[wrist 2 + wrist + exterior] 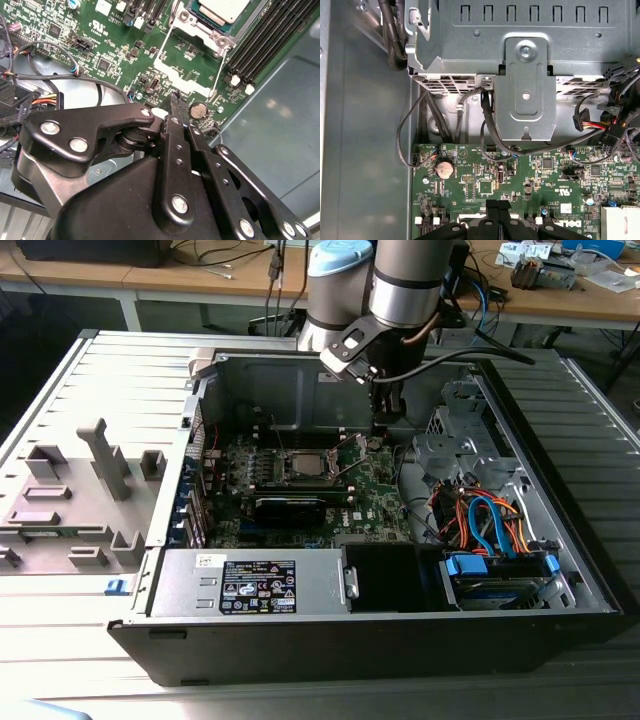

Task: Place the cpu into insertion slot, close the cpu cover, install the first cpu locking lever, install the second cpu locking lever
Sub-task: 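Close the cpu cover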

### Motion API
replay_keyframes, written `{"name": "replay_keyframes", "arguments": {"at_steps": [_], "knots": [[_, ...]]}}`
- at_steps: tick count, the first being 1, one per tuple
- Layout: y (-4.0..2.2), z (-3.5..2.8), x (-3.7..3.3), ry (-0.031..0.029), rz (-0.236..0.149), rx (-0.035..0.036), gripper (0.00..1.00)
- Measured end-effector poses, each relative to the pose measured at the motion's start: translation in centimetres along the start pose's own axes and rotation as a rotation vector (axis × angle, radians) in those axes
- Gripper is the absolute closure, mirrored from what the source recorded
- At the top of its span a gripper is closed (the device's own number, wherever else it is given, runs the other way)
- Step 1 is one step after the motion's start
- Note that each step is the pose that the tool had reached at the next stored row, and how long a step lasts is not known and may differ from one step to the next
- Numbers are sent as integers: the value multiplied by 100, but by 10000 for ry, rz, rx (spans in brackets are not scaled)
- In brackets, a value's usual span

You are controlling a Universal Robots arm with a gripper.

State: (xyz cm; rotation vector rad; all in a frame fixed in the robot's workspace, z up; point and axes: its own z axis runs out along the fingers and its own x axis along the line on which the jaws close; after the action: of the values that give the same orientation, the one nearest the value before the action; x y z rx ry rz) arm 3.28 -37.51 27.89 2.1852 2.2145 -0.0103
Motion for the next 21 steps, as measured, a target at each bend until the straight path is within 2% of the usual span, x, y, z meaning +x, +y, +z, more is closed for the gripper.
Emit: {"name": "replay_keyframes", "arguments": {"at_steps": [21], "knots": [[75, 4, -1, 1, 0, 0, 89]]}}
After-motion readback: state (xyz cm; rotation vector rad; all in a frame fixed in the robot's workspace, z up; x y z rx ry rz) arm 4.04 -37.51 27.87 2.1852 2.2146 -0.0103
